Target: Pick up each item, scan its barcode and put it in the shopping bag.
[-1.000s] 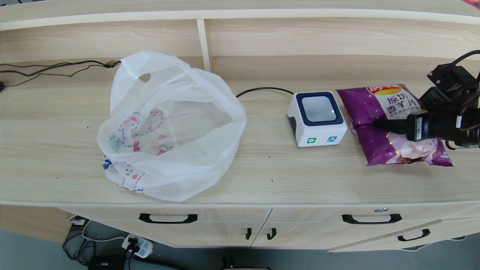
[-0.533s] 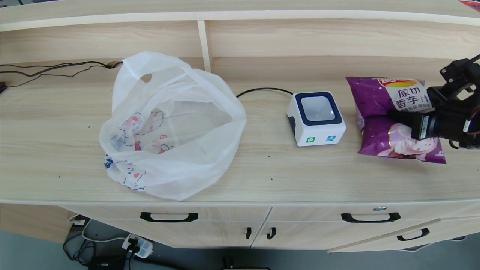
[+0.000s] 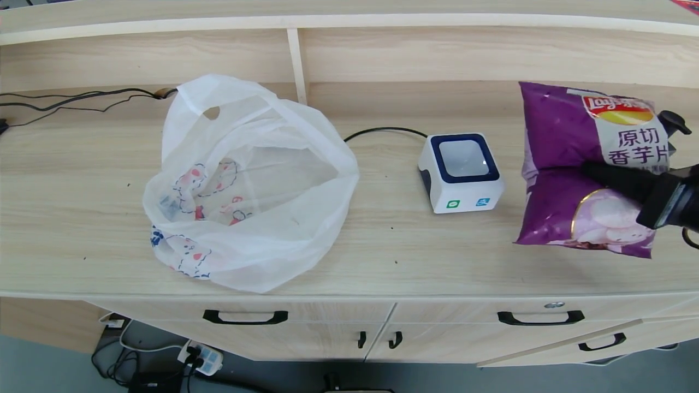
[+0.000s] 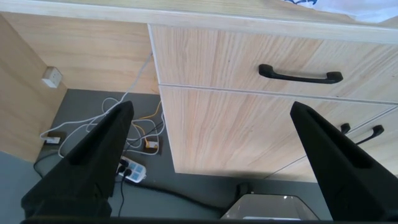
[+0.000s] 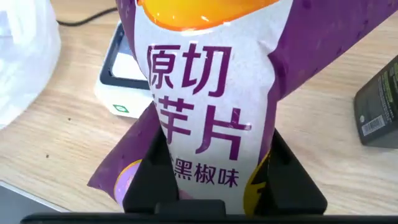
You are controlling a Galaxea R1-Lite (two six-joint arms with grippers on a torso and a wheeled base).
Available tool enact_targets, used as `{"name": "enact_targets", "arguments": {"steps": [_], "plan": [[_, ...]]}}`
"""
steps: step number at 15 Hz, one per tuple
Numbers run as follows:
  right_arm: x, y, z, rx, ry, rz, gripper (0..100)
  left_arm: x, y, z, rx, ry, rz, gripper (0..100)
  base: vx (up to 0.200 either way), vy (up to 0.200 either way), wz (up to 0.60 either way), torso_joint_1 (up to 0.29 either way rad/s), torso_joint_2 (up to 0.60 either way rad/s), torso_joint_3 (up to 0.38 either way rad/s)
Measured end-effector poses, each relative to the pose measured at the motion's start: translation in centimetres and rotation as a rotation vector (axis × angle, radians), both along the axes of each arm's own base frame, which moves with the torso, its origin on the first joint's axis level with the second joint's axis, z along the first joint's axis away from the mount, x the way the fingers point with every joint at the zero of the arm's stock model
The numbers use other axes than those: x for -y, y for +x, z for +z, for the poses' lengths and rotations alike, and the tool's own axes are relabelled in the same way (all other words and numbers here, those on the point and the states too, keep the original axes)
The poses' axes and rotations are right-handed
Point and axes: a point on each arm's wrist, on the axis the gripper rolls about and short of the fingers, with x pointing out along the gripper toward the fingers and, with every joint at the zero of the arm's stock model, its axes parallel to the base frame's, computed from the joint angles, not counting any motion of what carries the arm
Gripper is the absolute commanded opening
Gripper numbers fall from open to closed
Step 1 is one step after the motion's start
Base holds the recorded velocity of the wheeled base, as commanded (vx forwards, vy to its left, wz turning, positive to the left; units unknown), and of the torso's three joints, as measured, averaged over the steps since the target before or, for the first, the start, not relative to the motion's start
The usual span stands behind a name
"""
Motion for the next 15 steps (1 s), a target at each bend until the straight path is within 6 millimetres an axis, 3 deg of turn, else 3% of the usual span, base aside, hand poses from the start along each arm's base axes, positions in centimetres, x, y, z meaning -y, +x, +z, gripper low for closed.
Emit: {"name": "enact_targets", "arguments": {"steps": [3,6,12,15], "plan": [[0.1,-2.7,1.7,0.091,0.136,0.021,0,0.0,0.0,0.0,0.000,-0.001,-0.001,100,0.000,0.000,0.00,0.000,0.00,0.000],[-0.3,-5.3,1.8,0.040,0.320,0.090,0,0.0,0.0,0.0,0.000,0.001,-0.001,100,0.000,0.000,0.00,0.000,0.00,0.000],[-4.5,-9.7,2.0,-0.284,0.730,0.552,0,0.0,0.0,0.0,-0.001,0.001,0.000,100,0.000,0.000,0.00,0.000,0.00,0.000],[-6.0,-10.0,1.8,-0.353,0.849,0.717,0,0.0,0.0,0.0,-0.001,0.000,-0.001,100,0.000,0.000,0.00,0.000,0.00,0.000]]}}
